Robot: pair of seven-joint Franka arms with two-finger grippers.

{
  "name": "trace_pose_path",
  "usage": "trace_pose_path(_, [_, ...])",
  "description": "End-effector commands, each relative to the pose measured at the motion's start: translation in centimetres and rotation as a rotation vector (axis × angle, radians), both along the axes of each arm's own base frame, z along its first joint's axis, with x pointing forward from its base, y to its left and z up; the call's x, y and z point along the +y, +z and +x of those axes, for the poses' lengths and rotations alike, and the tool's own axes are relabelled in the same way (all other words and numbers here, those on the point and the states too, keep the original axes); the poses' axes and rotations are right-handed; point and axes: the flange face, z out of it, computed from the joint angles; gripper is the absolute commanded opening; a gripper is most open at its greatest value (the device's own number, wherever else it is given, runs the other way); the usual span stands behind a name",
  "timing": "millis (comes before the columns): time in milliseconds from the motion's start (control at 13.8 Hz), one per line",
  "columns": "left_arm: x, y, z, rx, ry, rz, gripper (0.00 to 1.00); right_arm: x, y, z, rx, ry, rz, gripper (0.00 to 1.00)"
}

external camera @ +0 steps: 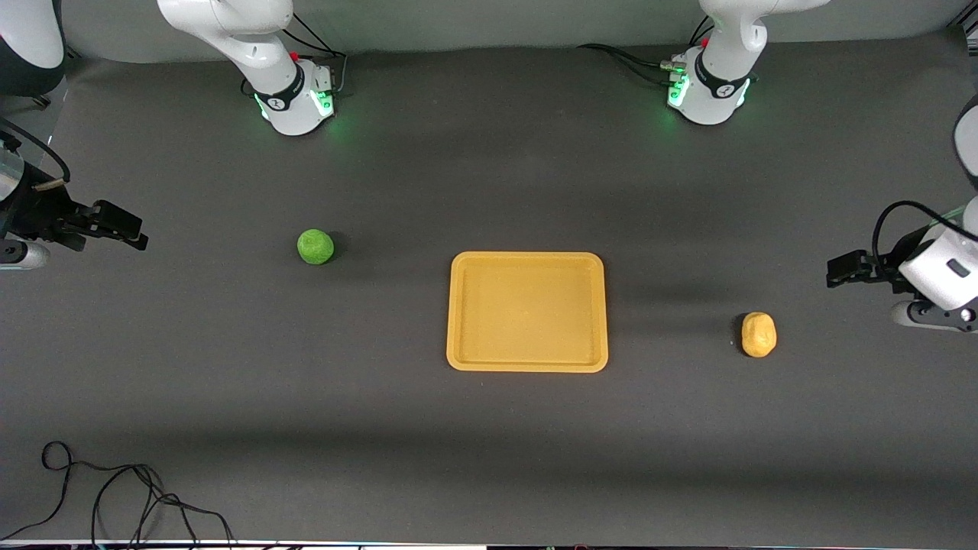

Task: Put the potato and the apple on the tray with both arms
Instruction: 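Reach the left gripper down to the yellow potato and grasp it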

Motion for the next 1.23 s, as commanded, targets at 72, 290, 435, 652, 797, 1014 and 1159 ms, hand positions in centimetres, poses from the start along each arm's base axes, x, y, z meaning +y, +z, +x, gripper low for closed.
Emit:
trace_pose_path(72, [0.1, -6.6, -0.3, 0.007, -0.014, 0.000, 0.99, -0.4, 0.4, 0.0, 0.006, -0.012, -0.003, 1.00])
trace_pose_path(290, [-0.1, -13.1, 1.2, 0.009, -0.018, -0.006, 0.99, -0.4, 0.3, 0.0, 0.008, -0.005, 0.002, 1.00])
trace_pose_path(435, [0.0, -19.1, 2.8, -0.018, -0.017, -0.011, 1.00, -0.4, 0.2, 0.0, 0.010, -0.005, 0.005, 1.00])
trace_pose_path(652, [0.6, -25.5, 2.7, 0.023, -0.014, -0.013, 1.00, -0.5, 0.1, 0.0, 0.010, -0.007, 0.010, 1.00])
trace_pose_path(797, [-0.2, -26.5, 2.2, 0.054, -0.013, -0.023, 1.00, -0.5, 0.0, 0.0, 0.012, -0.007, 0.011, 1.00])
trace_pose_path(1014, [-0.6, -28.0, 1.2, 0.084, -0.015, -0.025, 0.93, -0.5, 0.0, 0.1, 0.010, -0.007, 0.011, 1.00])
trace_pose_path(1159, [-0.5, -28.3, 1.0, 0.089, -0.018, -0.022, 0.83, -0.5, -0.1, 0.2, 0.010, -0.006, 0.011, 1.00])
